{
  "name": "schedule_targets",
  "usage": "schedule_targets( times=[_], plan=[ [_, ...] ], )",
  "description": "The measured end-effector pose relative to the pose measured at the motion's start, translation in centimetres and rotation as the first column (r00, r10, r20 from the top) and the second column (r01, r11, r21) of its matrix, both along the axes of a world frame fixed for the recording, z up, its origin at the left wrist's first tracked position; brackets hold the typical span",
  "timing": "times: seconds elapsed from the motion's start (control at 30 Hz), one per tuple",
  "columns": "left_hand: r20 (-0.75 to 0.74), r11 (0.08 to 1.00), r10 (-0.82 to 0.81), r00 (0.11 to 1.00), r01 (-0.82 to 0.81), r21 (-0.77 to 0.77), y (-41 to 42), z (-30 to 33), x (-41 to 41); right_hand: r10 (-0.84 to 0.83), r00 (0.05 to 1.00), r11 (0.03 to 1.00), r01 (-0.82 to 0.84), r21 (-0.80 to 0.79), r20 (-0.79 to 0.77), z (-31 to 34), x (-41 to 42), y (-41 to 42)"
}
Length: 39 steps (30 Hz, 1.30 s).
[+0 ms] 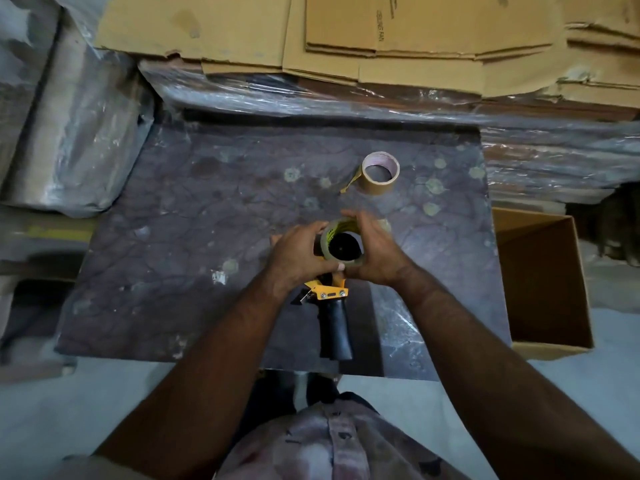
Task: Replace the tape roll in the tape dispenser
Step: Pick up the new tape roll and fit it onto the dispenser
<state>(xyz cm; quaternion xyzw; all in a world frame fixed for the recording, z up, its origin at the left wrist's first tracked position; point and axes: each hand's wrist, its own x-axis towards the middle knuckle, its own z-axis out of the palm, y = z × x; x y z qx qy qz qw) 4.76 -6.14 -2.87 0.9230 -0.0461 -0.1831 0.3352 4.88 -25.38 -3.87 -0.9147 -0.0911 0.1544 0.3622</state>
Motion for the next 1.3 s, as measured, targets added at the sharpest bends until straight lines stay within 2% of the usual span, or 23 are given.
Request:
schedule_targets(
  times=[0.23, 0.43, 0.83, 1.13, 1.3],
  plan=[
    [0.120, 0.995, -0.009, 0.993, -0.002, 0.096, 0.0, 0.1, -1.3, 0.074, 0.997, 0.997, -0.074, -0.002, -0.032, -1.0, -0.4, -0.7],
    [0.017, 0.990, -0.039, 0.999, 0.036, 0.137, 0.7, -0.3, -0.6, 0.128, 0.990, 0.989, -0.132, -0.062, -0.060, -1.0, 0.8, -1.1],
    [-0.094, 0.997, -0.080, 0.992, 0.081, 0.009, 1.1, -1.5, 0.7, 0.098, 0.994, 0.989, -0.103, -0.102, -0.054, -1.3, 1.6, -0.7],
    [-0.109, 0.989, -0.089, 0.990, 0.101, 0.111, 0.3, -1.8, 1.1, 0.022, 0.997, 0.988, -0.032, -0.150, -0.067, -1.0, 1.3, -0.2],
    [-0.097, 0.985, -0.095, 0.991, 0.107, 0.132, 0.4, -2.1, 0.8, 0.106, 0.989, 0.979, -0.122, -0.165, -0.101, -0.7, 2.0, -0.9]
  ],
)
